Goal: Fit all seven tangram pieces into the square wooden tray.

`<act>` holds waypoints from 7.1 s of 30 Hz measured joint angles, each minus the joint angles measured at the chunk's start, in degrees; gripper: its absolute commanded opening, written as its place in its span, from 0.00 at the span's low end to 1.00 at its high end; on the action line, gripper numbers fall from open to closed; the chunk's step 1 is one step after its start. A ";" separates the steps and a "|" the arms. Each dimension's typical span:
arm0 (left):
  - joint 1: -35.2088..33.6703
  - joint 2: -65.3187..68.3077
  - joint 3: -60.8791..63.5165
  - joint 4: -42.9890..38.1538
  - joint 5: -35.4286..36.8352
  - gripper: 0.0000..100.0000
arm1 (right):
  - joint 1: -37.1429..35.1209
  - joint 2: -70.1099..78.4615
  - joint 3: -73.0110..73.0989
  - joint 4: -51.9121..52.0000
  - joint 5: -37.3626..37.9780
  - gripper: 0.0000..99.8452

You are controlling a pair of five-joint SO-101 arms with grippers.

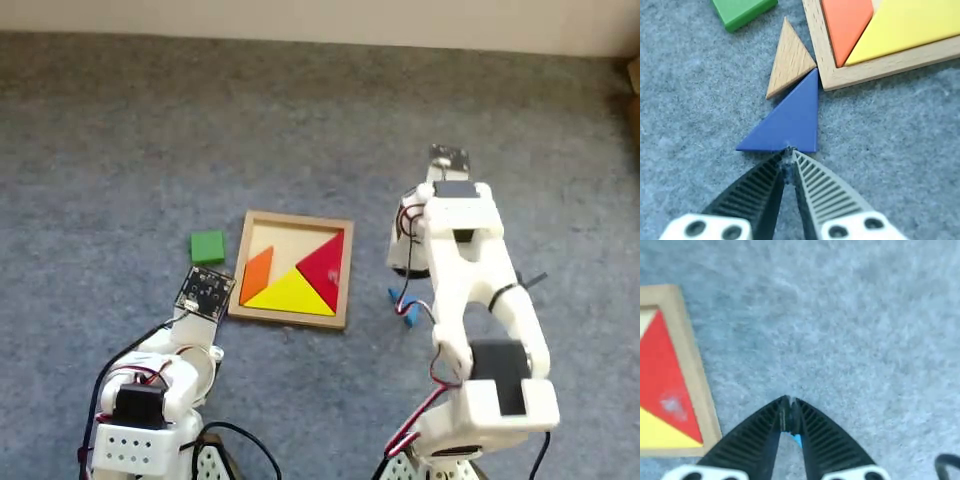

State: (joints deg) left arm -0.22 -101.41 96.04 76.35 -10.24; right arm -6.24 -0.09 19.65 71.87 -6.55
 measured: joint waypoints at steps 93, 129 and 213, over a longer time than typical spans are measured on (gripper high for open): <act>0.00 0.00 0.00 0.00 0.00 0.01 | -8.88 -1.14 0.00 8.62 20.66 0.10; 0.00 0.00 0.00 0.00 0.00 0.01 | -14.15 14.95 -2.20 4.13 34.99 0.26; 0.00 0.00 0.00 0.00 0.00 0.01 | -18.81 -5.54 3.34 3.69 17.41 0.06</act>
State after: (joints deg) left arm -0.22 -101.41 96.04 76.35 -10.24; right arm -25.05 -5.63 22.99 75.56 10.86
